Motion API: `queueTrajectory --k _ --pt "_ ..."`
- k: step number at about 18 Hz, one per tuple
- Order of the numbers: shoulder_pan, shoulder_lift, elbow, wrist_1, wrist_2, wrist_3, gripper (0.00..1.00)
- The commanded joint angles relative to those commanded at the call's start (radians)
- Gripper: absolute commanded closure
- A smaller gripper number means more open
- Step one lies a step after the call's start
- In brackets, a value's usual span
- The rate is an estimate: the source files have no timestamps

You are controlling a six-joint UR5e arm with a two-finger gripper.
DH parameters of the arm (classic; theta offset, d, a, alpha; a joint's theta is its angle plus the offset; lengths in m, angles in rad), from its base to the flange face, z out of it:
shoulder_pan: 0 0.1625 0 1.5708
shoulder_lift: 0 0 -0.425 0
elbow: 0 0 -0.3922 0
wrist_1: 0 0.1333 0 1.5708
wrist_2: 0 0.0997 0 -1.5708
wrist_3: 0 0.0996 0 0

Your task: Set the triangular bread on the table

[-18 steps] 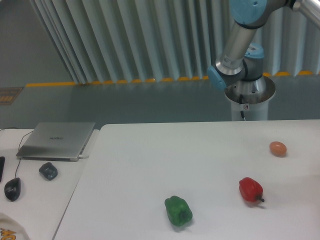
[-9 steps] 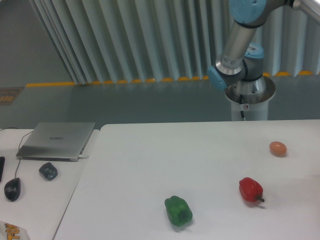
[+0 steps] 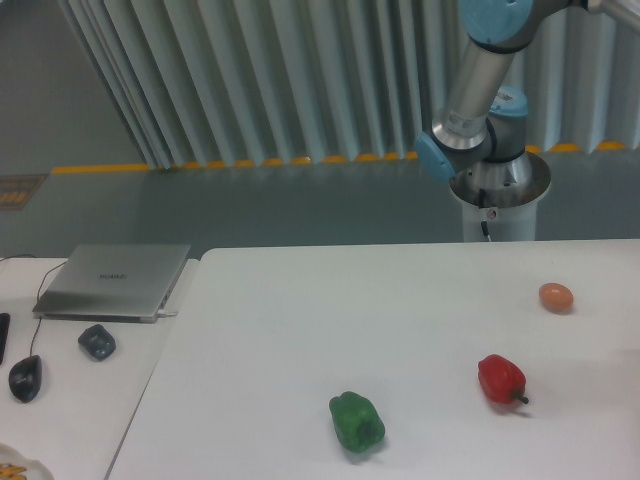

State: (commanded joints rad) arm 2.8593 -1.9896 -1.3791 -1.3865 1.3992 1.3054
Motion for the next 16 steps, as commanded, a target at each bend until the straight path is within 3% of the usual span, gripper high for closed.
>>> queueTrajectory --k 3,6,16 --pt "0.002 0.003 0.023 -0.034 -0.009 0.0 0.85" --pt "0.015 0.003 0.064 -0.106 -0.054 0.002 0.85" --pt "0.045 0.006 0.11 -0.252 -0.157 0.097 0.85"
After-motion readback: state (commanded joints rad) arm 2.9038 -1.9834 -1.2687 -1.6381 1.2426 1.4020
